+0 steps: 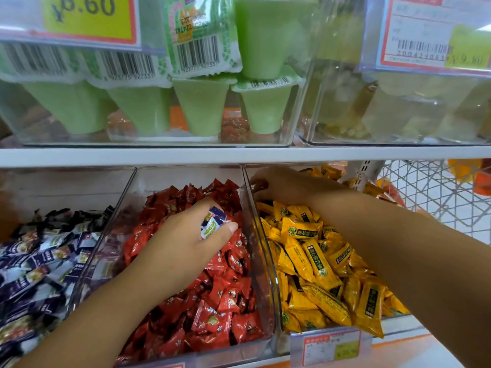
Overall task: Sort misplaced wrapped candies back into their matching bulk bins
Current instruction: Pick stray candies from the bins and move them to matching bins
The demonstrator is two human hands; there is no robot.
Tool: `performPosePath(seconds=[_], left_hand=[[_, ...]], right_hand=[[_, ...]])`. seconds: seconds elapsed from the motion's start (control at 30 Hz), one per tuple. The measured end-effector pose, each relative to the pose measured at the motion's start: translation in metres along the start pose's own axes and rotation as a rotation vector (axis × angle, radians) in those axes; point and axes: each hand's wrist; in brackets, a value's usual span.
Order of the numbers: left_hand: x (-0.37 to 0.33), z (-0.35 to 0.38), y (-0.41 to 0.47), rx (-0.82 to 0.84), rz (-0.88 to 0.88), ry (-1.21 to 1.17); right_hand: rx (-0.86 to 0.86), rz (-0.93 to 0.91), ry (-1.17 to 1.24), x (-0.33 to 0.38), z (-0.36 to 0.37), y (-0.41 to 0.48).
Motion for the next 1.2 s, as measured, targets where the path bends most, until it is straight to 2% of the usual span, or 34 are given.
performPosePath(seconds=[0.1, 0.23, 0.47, 0.73, 0.8, 0.97, 1.03, 1.13, 1.2], left_hand=[[-0.001, 0.001, -0.001, -0.001, 0.006, -0.017], [-0.001, 0.000, -0.001, -0.011, 0.016, -0.022], [0.003, -0.002, -0.001, -0.035, 0.015, -0.024], [-0.003, -0.003, -0.001, -0.033, 0.013, -0.024], [-0.003, -0.004, -0.001, -0.029, 0.006, -0.030], [-0.003, -0.002, -0.003, 0.001, 0.004, -0.025], [-0.004, -0.001, -0.004, 0.015, 0.002, -0.031], [-0.008, 0.000, -0.005, 0.011, -0.020, -0.061], [-0.013, 0.000, -0.004, -0.019, -0.047, -0.126]], right_hand=[[0.122, 0.089, -0.024, 0.000, -0.007, -0.002], [0.225, 0.097, -0.088, 0.002, -0.006, 0.003], [0.056, 0.010, -0.118, -0.002, 0.006, -0.002], [0.107, 0.068, -0.047, -0.006, 0.008, 0.001], [0.097, 0.043, 0.003, -0.006, 0.008, 0.000], [-0.054, -0.011, 0.293, -0.003, -0.008, -0.023], [-0.103, 0.023, 0.357, -0.001, -0.015, -0.031], [-0.156, 0.188, 0.471, 0.004, -0.024, -0.046], [-0.168, 0.192, 0.530, 0.017, -0.029, -0.066]])
Point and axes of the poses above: each hand's wrist, its own y-axis towards the middle knuckle, its own z-axis out of the palm, x = y × z, and after that the axes turned 3 degrees about x, right-handed
